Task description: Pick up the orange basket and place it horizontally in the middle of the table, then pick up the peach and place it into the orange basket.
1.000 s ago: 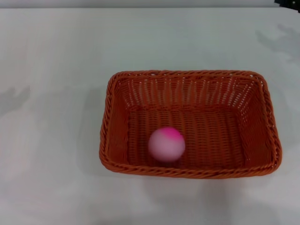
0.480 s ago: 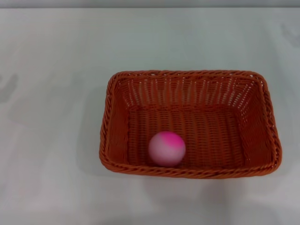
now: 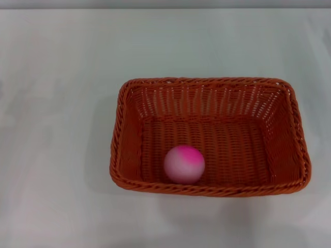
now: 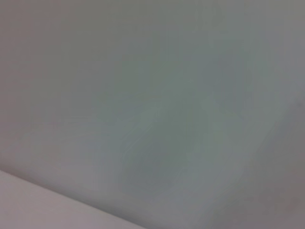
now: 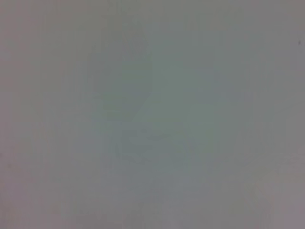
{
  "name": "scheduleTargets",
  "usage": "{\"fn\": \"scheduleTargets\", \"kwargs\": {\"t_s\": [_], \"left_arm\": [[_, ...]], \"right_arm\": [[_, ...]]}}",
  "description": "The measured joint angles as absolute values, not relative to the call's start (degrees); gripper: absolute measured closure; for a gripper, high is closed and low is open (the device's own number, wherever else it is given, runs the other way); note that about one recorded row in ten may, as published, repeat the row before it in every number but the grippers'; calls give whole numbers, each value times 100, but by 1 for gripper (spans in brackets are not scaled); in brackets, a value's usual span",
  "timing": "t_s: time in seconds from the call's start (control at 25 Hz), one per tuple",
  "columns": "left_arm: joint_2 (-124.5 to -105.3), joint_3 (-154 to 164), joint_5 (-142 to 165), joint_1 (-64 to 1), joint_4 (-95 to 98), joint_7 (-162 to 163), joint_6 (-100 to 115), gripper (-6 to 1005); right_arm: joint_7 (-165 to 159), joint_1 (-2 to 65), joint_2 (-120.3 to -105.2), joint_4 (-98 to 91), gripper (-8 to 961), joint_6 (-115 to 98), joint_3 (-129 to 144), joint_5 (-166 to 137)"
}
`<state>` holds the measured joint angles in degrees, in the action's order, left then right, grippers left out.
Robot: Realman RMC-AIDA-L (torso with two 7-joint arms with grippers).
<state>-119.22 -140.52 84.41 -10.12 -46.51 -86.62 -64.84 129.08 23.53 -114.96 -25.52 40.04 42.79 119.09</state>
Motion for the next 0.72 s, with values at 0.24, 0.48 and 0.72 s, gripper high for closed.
{"fn": "scheduleTargets", "kwargs": {"t_s": [0.24,0.48,0.72], "left_arm": [[-11925,-14022,7788,-1162,-3727,-10021,-5853,528],[-11928,-14007,6916,-1251,-3070,-11274,-5660,527],[-11926,-13984,6009,-1288,-2545,-12443,-5737,528]], "right_arm": [[14619,2456,-11507,-1686,308,4533,4254,13238],[14848,2486,-11512,-1542,324,4595,4234,13365],[14947,2515,-11514,-1425,340,4570,4216,13377]]}}
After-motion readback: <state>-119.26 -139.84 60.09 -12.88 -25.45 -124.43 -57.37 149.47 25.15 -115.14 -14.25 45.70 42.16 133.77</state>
